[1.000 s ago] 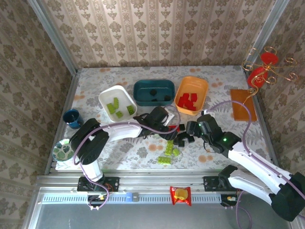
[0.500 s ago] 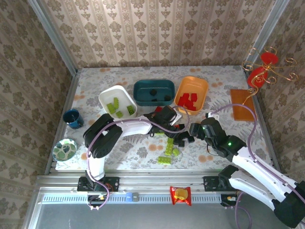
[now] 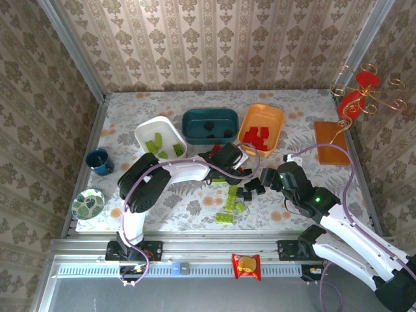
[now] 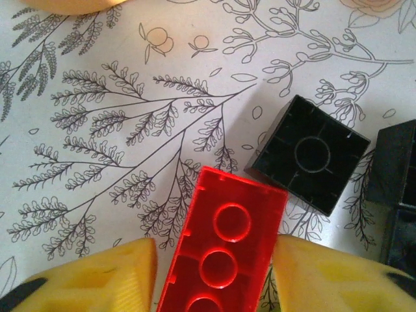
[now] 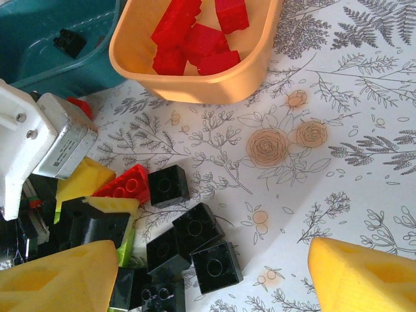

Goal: Sort the legos into containers by color
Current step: Pick up the lego from the center of the table, then place the lego in the container.

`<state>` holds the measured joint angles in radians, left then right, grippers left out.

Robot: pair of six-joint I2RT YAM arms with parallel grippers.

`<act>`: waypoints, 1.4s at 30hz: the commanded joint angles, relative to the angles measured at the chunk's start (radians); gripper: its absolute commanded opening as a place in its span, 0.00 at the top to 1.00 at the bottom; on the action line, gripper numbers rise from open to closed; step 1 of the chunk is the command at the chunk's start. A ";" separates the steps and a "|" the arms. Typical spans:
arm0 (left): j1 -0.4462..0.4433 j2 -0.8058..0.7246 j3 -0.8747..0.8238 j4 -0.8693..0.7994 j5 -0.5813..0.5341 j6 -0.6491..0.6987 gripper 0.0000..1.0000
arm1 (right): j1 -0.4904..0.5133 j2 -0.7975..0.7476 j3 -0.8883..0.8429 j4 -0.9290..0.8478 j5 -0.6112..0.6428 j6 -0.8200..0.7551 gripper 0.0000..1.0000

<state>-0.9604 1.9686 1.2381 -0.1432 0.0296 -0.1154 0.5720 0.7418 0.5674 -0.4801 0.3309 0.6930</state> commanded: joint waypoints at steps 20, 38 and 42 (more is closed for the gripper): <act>0.023 -0.019 0.012 0.013 0.039 -0.017 0.64 | -0.004 -0.021 -0.011 -0.031 0.046 0.034 0.21; 0.123 0.130 0.460 -0.030 0.158 -0.080 0.67 | -0.004 -0.027 -0.006 -0.048 0.050 0.040 0.21; 0.128 0.249 0.627 -0.105 0.159 -0.068 0.66 | -0.006 -0.030 -0.011 -0.051 0.050 0.042 0.21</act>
<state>-0.8371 2.1448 1.7901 -0.1425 0.1631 -0.1867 0.5720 0.7284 0.5674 -0.5056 0.3420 0.7120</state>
